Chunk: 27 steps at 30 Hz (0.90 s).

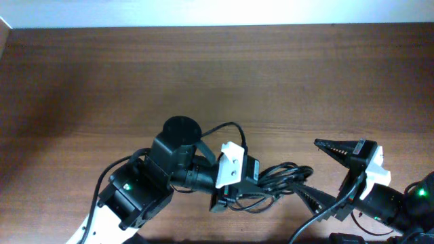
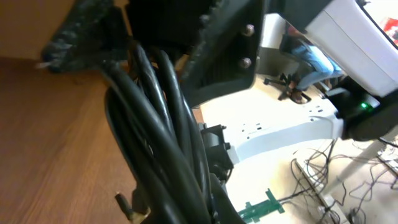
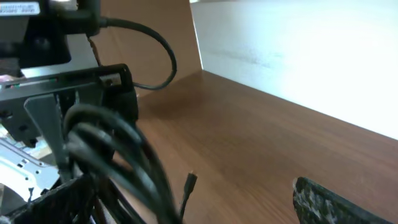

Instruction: Untangle cables

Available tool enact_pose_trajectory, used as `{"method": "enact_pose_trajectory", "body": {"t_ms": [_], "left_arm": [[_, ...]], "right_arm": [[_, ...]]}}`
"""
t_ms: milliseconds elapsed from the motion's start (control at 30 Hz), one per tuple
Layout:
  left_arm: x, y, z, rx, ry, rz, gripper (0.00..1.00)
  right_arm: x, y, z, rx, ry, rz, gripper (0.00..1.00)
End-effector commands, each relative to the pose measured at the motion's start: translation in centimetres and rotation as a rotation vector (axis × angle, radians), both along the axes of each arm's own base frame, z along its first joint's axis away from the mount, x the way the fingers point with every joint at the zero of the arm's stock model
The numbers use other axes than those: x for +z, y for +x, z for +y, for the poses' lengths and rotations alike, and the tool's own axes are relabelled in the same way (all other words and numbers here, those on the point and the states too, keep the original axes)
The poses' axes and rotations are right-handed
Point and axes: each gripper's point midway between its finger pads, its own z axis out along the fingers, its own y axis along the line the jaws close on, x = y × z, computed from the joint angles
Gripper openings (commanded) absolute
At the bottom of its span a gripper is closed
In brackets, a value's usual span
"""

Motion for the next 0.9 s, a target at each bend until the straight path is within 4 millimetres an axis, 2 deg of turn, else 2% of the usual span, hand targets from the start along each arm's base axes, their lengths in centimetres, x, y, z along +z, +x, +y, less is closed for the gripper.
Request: {"method": "enact_pose_trajectory", "body": {"t_ms": [0,100,233,267,367,433,500,567,633,667,700,733,800,833,867], "left_arm": [[0.9,-1.9,-0.1,-0.085,-0.041,-0.052,0.00],[0.7,-1.8,-0.3,-0.091,-0.034,-0.043,0.00],[-0.1,-2.7,-1.8,-0.149,-0.025,-0.031,0.00],[0.0,-2.9,-2.0,-0.159,-0.032,-0.038,0.00],[0.1,-2.7,-2.5,-0.162,-0.043,-0.055,0.00],[-0.2,-2.5,-2.7,-0.157,-0.036,-0.050,0.00],[-0.6,-1.4,-2.9,-0.098,-0.014,-0.067,0.00],[-0.9,-0.7,-3.1,-0.055,0.001,-0.077,0.00],[-1.1,0.2,-3.1,0.004,0.024,-0.054,0.12],[-1.2,1.1,-3.0,0.068,0.043,-0.024,0.31],[-1.1,1.6,-2.8,0.100,0.046,-0.007,0.42],[-0.9,1.9,-2.6,0.117,0.044,0.006,0.68],[-0.2,2.4,-1.7,0.157,0.030,0.024,0.94],[0.2,2.7,-1.0,0.183,0.024,0.027,1.00],[0.5,3.0,-0.1,0.213,0.024,0.025,0.99]], "right_arm": [[0.3,0.0,-0.1,-0.004,-0.008,-0.021,0.99],[0.3,0.0,-0.1,-0.004,-0.008,-0.021,0.96],[0.3,0.0,0.0,-0.001,-0.007,-0.020,0.92],[0.3,0.0,0.0,-0.001,-0.007,-0.020,0.89],[0.3,0.0,0.0,-0.001,-0.007,-0.020,0.53],[0.3,0.0,0.0,-0.001,-0.007,-0.020,0.20],[0.3,0.0,0.0,-0.002,-0.007,-0.020,0.04],[0.3,0.0,-0.1,-0.002,-0.007,-0.020,0.04],[0.3,0.0,-0.1,-0.002,-0.007,-0.020,0.04],[0.3,0.0,-0.1,-0.006,-0.009,-0.020,0.04],[0.3,0.1,-0.2,-0.012,-0.010,-0.020,0.04],[0.1,0.4,-0.4,-0.035,-0.014,-0.015,0.04],[-0.1,1.3,-1.2,-0.108,-0.014,0.014,0.04],[-0.2,1.6,-1.4,-0.130,-0.018,0.017,0.04],[-0.2,1.7,-1.5,-0.137,-0.020,0.015,0.04]]}}
